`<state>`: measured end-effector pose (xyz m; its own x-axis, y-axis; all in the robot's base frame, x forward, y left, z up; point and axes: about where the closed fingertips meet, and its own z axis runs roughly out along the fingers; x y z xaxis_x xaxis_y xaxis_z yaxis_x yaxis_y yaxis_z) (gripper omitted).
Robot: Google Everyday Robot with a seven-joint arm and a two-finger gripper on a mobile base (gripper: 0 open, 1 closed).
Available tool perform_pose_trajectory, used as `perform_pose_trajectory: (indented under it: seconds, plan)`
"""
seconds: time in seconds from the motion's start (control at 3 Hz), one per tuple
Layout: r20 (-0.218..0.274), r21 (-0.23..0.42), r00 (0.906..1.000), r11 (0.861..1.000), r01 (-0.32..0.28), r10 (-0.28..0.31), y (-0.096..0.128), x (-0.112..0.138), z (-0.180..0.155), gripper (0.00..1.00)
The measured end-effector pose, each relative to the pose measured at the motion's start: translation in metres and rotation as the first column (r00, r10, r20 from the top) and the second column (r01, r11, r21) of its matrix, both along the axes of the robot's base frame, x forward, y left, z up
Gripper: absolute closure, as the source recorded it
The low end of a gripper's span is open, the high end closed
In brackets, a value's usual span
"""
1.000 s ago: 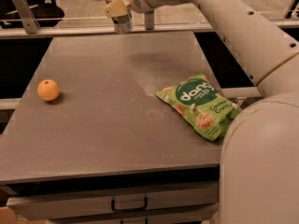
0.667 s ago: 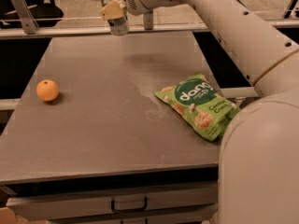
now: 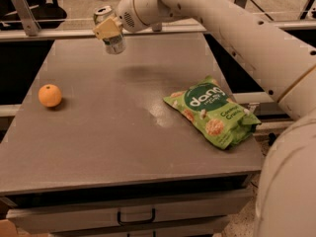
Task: Move 7up can near orange
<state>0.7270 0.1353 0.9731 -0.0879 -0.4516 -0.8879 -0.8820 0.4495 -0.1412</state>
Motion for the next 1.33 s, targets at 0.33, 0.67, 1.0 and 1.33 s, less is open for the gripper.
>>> perform_pose_trajectory:
  seconds: [0.33, 0.67, 1.0, 1.33]
  plan:
    - [-0.024, 0.009, 0.9971, 0.997, -0.073, 0.073, 0.024, -0.027, -0.019, 1.00]
    - [-0.055, 0.033, 0.9855, 0.987, -0.159, 0.161, 0.051, -0.048, -0.041, 1.00]
    - [-0.066, 0.070, 0.9665, 0.967, -0.243, 0.248, 0.074, -0.067, -0.056, 1.00]
    - [-0.074, 0.103, 0.9481, 0.948, -0.301, 0.309, 0.089, -0.082, -0.065, 0.85]
